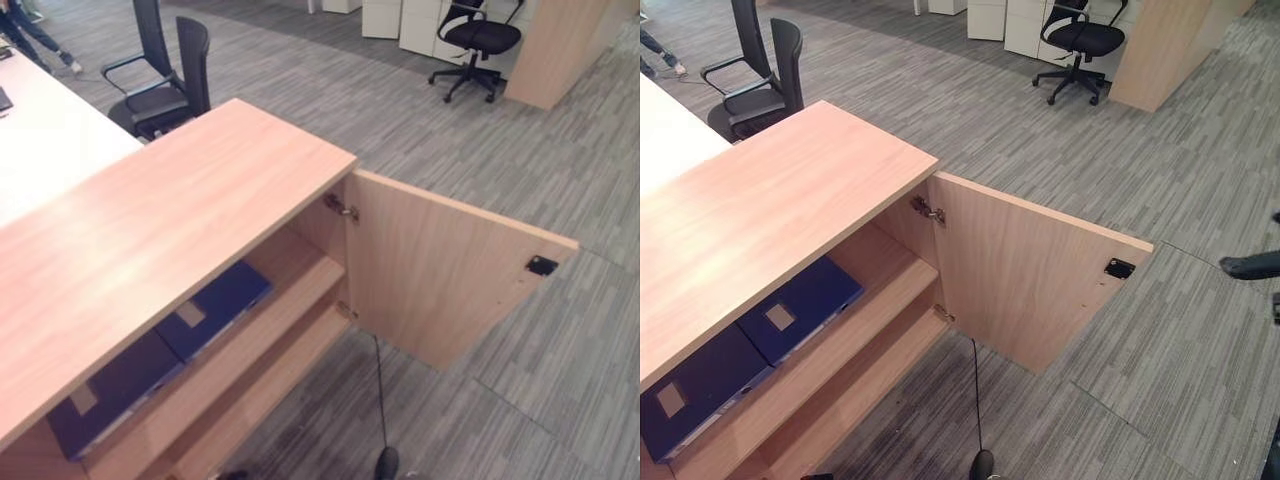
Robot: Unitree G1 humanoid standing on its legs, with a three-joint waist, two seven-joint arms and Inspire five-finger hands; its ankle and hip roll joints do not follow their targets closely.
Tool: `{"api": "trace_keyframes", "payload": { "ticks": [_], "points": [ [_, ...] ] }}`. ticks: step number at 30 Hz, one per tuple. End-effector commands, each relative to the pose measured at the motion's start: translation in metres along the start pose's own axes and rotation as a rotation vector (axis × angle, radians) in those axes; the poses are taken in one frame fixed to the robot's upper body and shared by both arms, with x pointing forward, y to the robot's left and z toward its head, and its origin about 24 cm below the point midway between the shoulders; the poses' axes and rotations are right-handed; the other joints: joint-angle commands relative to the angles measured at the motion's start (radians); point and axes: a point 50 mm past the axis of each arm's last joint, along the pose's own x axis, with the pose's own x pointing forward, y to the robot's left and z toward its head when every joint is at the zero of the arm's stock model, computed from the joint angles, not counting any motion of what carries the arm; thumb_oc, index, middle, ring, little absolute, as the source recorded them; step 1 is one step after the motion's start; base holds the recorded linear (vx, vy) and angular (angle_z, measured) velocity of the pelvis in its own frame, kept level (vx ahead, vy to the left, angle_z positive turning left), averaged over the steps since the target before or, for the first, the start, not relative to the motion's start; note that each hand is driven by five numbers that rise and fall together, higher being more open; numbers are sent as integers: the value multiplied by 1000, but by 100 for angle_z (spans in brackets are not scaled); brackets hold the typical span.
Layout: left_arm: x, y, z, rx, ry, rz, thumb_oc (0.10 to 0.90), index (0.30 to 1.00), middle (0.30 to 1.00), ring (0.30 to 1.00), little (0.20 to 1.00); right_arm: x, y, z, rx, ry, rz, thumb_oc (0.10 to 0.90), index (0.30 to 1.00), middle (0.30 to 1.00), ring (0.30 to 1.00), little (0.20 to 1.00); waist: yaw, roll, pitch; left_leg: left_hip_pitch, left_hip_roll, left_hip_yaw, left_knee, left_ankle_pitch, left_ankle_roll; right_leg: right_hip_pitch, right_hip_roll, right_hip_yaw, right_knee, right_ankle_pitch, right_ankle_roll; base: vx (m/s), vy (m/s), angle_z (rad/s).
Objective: Put the empty folder in the office cabinet
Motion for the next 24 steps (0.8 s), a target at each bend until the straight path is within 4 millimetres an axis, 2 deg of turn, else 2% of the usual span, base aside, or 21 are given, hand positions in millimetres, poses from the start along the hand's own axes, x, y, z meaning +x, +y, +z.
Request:
{"api": "trace_keyframes", "payload": {
  "ticks": [1, 4, 8, 9, 13, 18, 24],
  "points": [
    [-4, 29, -19, 54, 46, 45, 800, 900, 900, 900, 900, -1, -15, 38, 10, -160, 11, 800, 900, 900, 900, 900, 22, -59, -42, 55, 42, 44, 42, 218, -2, -10, -10, 82, -9, -48, 110, 6, -5, 6],
    [-5, 24, -27, 61, 63, 12, 800, 900, 900, 900, 900, -1, 5, 43, -152, -165, 135, 800, 900, 900, 900, 900, 31, -66, -44, 56, 47, 48, 47, 218, -2, -4, 2, 82, -9, -59, 105, -3, -11, 5],
    [-6, 20, -30, 65, 66, -10, 800, 900, 900, 900, 900, -2, 22, 47, -292, -160, 263, 800, 900, 900, 900, 900, 36, -72, -43, 52, 48, 46, 52, 218, -2, -2, 3, 86, -9, -59, 106, -14, 10, 5],
    [-6, 19, -30, 64, 66, -11, 800, 900, 900, 900, 900, -2, 22, 48, -293, -160, 264, 800, 900, 900, 900, 900, 35, -71, -44, 51, 48, 46, 52, 218, -2, -2, 3, 86, -9, -59, 106, -8, 8, 5],
    [-7, 16, -32, 80, 61, -41, 800, 900, 900, 900, 900, -7, 27, 46, -486, -111, 409, 800, 900, 900, 900, 900, 39, -76, -46, 45, 49, 44, 60, 218, -2, -4, 5, 87, -9, -61, 106, -11, 7, 4],
    [-7, 16, -33, 81, 58, -49, 800, 900, 900, 900, 900, -7, 30, 51, -514, -120, 434, 800, 900, 900, 900, 900, 41, -74, -47, 42, 47, 39, 63, 218, -2, -7, 2, 88, -9, -58, 108, -8, 10, -3],
    [-7, 18, -33, 95, 60, -43, 800, 900, 900, 900, 900, -1, 44, 58, -399, -168, 416, 800, 900, 900, 900, 900, 51, -72, -53, 40, 50, 35, 71, 218, -2, -5, 6, 92, -9, -59, 106, 2, -4, -3]
  ]
}}
